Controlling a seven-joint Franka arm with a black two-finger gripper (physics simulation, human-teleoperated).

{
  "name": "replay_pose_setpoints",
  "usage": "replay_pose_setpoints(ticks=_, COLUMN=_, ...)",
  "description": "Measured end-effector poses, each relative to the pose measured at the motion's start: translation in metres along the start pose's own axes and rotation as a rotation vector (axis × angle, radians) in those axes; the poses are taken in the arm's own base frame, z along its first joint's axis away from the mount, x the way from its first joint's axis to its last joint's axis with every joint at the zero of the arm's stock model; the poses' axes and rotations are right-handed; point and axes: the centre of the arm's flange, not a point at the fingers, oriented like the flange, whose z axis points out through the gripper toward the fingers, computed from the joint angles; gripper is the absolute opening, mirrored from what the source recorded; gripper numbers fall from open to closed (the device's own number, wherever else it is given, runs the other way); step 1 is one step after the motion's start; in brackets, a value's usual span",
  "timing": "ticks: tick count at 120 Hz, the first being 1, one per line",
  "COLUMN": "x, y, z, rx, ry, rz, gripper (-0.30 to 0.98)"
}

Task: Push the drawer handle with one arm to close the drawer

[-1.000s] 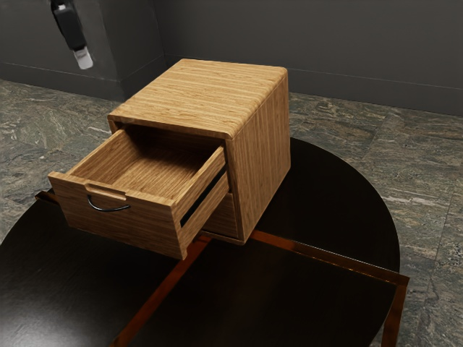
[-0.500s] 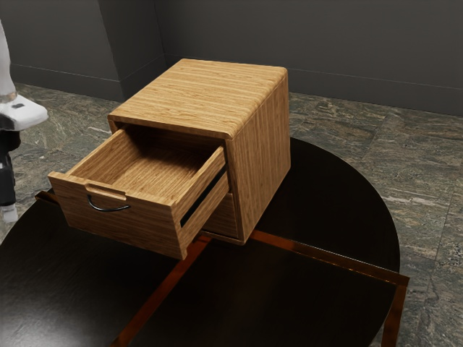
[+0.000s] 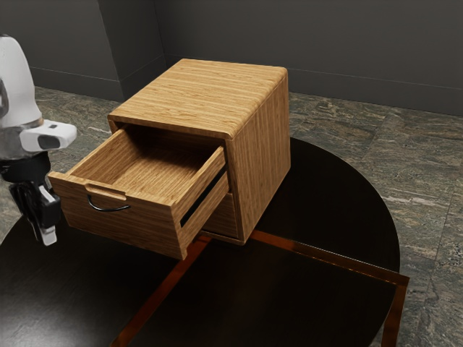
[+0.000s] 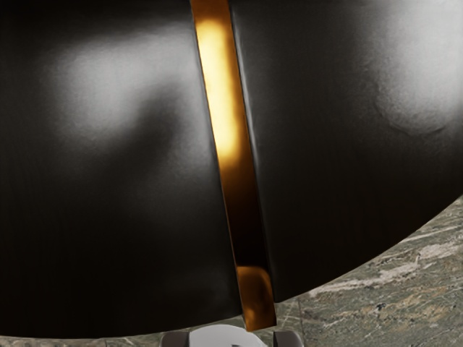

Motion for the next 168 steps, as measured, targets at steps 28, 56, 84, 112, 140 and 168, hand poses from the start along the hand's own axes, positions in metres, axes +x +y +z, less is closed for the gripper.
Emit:
replay_pose_setpoints(ticks=28, x=0.021, y=0.024, z=0.01, rx=-0.016, ry=-0.007, rz=-0.2, gripper=-0.05)
replay_pose_setpoints(ticks=56, x=0.048, y=0.029, z=0.013, rx=-0.023, ry=-0.009, rz=-0.353, gripper=-0.09)
replay_pose_setpoints(ticks=84, x=0.076, y=0.029, z=0.014, rx=-0.014, ry=-0.007, rz=-0.451, gripper=-0.1)
replay_pose_setpoints(ticks=112, x=0.09, y=0.022, z=0.015, rx=0.001, ry=0.049, rz=-0.444, gripper=-0.1)
replay_pose_setpoints(ticks=140, x=0.104, y=0.011, z=0.008, rx=0.032, ry=0.103, rz=-0.375, gripper=-0.09)
replay_pose_setpoints(ticks=168, x=0.127, y=0.008, z=0.009, rx=0.052, ry=0.112, rz=-0.306, gripper=-0.1)
